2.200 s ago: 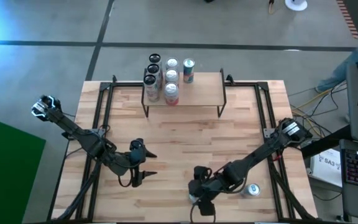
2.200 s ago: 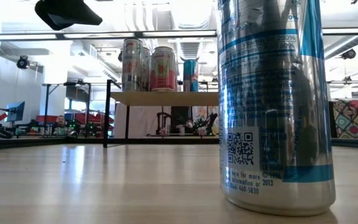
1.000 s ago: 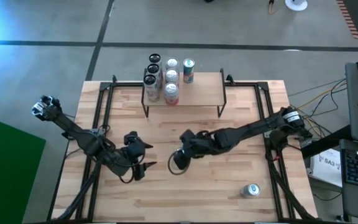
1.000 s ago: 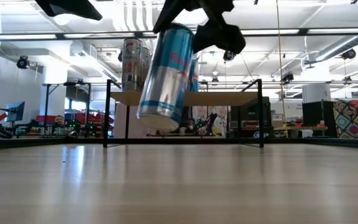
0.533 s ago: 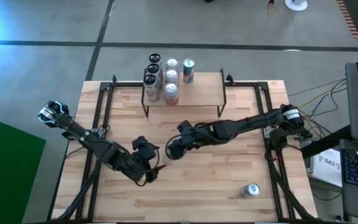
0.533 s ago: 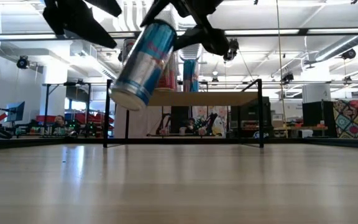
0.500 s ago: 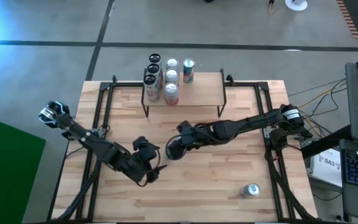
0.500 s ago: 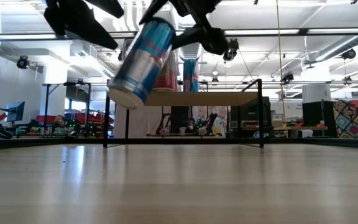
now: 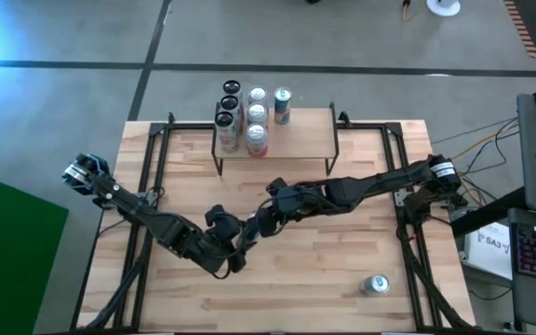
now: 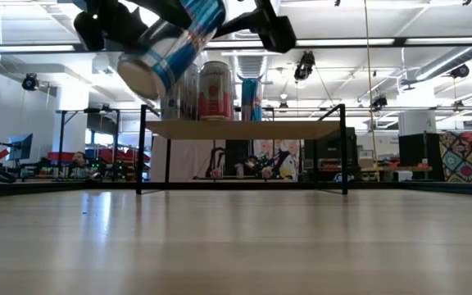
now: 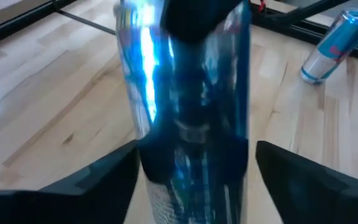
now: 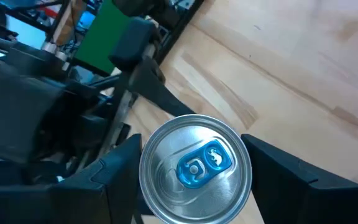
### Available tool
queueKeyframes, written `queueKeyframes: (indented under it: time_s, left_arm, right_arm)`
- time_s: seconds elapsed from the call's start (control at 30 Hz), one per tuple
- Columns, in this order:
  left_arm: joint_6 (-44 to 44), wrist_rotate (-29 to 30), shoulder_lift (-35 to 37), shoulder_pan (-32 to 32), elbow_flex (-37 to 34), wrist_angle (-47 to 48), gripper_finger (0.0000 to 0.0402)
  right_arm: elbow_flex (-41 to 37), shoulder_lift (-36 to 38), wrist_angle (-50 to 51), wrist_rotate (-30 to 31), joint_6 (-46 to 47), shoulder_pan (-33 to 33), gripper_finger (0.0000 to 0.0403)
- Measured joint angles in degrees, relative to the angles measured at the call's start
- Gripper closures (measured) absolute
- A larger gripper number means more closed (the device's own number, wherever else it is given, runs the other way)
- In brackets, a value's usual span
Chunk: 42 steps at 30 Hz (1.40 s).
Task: Place canned beverage on shelf
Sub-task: Put the left blue soda can on the shelf aligned with the other blue soda can
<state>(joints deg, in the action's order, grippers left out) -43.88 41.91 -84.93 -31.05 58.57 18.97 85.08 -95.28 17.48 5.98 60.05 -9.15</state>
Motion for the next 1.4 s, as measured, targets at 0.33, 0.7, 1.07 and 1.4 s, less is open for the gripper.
queueKeyframes:
  time_s: [0.33,0.7,1.07,1.4]
  left_arm:
    - [1.48,0.85,0.00,1.45,-0.07,-1.07,0.0187]
    - [10.36,-3.33,1.05,1.75,2.02,-8.16,0.0162]
    - [21.48,-15.53,1.55,4.49,1.62,-21.56,0.0163]
    - [24.33,-25.00,1.95,8.69,1.62,-32.11,0.0163]
  right_arm:
    - [0.00,1.33,0.72,0.64,-0.62,-0.35,0.0150]
    - [-0.17,10.04,1.47,1.20,-20.31,-0.93,0.0148]
    - [-2.08,20.84,1.70,3.94,-31.19,-6.25,0.0094]
    - [-3.91,17.58,-0.26,7.66,-30.49,-11.77,0.0050]
